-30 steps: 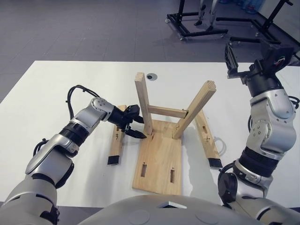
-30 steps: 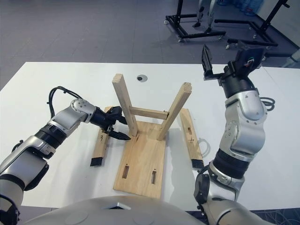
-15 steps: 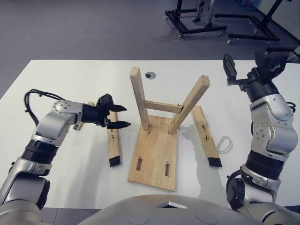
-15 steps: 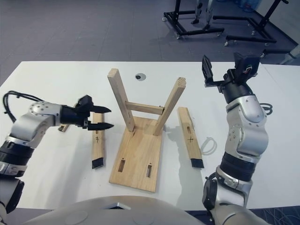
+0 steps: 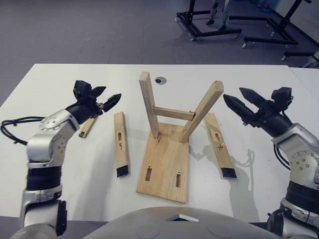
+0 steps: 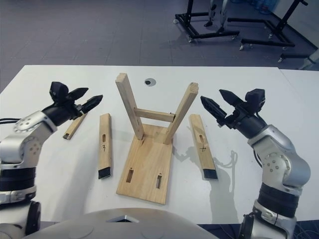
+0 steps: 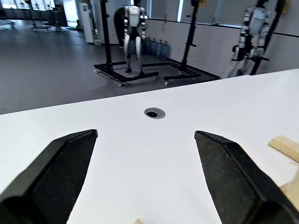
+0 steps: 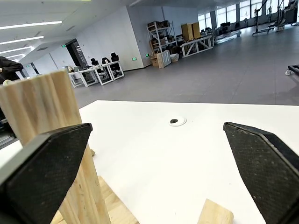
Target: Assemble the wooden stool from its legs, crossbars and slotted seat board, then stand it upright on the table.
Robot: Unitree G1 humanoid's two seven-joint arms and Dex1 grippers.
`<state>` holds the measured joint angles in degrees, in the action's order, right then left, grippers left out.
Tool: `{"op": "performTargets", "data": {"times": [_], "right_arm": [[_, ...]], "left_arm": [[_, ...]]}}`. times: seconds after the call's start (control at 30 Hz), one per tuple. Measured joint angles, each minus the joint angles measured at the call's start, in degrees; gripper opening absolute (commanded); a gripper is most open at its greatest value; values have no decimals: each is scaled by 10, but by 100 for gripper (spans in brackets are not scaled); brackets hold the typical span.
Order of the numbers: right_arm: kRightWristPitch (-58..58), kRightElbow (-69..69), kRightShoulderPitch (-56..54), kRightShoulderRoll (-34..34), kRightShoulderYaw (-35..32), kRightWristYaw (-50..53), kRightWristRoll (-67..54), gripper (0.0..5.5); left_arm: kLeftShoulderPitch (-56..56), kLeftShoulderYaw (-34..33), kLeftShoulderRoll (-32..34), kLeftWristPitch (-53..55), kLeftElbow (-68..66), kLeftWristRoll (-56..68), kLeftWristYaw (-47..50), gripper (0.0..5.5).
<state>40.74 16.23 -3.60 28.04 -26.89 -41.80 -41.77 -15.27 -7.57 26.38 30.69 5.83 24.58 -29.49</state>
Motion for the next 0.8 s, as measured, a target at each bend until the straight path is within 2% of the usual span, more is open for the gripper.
{"op": "performTargets", "data": {"times": [0.17,0.3,0.57,0.8], "right_arm": [[-8,-14,-12,9,18,-5,-9,517],[-9,-17,-21,15,25,-9,-16,517],[-11,-19,-26,15,35,-10,-36,517],[2,-18,-26,27,59,-19,-57,517]], "left_arm": [[-40,23,-45,-31,-39,-39,49,382],[-58,13,-77,-12,-21,-26,89,382],[-80,53,-119,19,6,-26,99,382],[-90,70,-124,38,27,-29,104,382]]}}
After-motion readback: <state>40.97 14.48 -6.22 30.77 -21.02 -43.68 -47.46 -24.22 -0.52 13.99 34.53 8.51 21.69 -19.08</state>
